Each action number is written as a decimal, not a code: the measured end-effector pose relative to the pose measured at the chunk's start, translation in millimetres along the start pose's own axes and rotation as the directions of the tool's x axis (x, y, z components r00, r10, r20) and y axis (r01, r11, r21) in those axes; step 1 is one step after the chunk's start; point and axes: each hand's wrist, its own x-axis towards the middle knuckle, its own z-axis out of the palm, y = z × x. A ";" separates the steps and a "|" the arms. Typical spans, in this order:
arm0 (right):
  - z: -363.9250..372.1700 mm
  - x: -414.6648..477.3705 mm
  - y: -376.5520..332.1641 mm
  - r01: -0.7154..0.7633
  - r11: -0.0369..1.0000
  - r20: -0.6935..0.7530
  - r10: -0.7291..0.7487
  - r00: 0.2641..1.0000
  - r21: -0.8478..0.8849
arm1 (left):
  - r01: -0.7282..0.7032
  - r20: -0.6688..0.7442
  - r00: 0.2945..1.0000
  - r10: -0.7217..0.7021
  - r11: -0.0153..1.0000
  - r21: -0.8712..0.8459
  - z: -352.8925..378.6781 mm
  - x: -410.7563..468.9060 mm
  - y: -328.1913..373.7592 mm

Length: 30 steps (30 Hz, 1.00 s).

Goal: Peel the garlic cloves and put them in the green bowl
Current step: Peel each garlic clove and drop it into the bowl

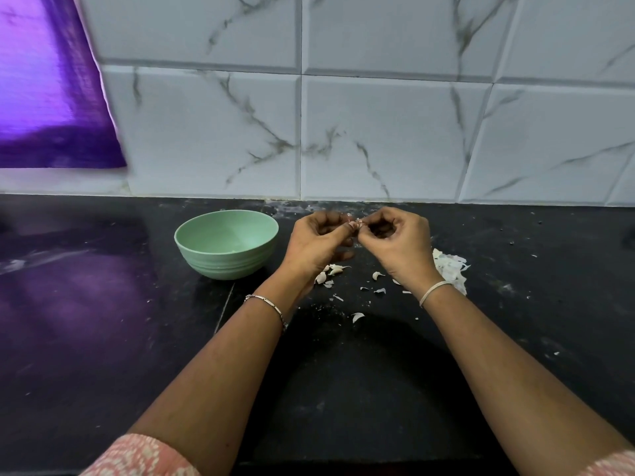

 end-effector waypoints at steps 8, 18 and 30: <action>-0.2 2.1 -5.7 -0.106 0.970 0.026 0.103 0.994 0.220 | 0.011 -0.008 1.000 -0.011 1.000 0.016 0.7 1.4 -1.4; -31.4 13.5 9.1 -0.248 0.969 0.066 0.247 0.967 0.015 | 0.014 0.034 0.999 -0.014 1.000 0.015 0.7 0.3 2.4; -55.3 10.4 35.7 -0.256 0.856 0.080 0.324 0.943 -0.450 | -0.021 0.022 1.000 0.018 0.995 0.097 -11.1 4.7 14.9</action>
